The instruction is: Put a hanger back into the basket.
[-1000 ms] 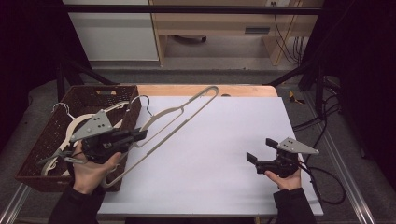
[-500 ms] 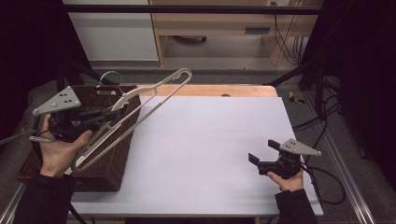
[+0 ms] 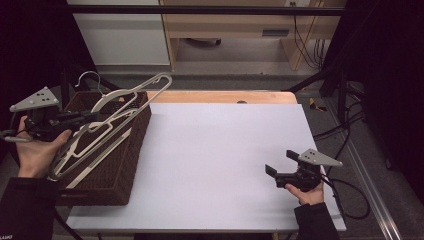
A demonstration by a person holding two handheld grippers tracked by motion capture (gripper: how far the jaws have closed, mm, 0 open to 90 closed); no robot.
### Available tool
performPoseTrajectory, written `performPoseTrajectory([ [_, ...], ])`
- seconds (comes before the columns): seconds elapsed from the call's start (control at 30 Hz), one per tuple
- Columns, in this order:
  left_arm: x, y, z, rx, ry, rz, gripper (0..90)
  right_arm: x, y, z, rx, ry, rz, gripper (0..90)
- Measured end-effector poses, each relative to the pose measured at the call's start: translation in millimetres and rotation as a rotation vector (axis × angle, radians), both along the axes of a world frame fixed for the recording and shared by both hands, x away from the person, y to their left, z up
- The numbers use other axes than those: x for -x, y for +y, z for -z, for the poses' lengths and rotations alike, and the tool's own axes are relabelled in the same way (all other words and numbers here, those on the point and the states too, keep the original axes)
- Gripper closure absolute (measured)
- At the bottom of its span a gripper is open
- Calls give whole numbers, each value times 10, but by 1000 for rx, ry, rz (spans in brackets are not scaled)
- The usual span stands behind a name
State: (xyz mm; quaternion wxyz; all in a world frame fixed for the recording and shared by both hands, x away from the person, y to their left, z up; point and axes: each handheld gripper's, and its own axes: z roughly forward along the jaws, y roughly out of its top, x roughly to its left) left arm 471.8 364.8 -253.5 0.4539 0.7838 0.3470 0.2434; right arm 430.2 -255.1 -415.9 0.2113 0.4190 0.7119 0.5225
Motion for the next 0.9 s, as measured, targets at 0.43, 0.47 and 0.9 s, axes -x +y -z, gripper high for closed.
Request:
performPoseTrajectory([
  [0.43,-126,463,294,9,53,-75,864,-10,12,19,14,9,-3,24],
  [0.47,-131,502,318,11,55,-84,864,-10,12,19,14,10,-3,24],
  [0.9,-194,713,616,-14,134,-128,864,-17,21,26,13,10,-4,24],
])
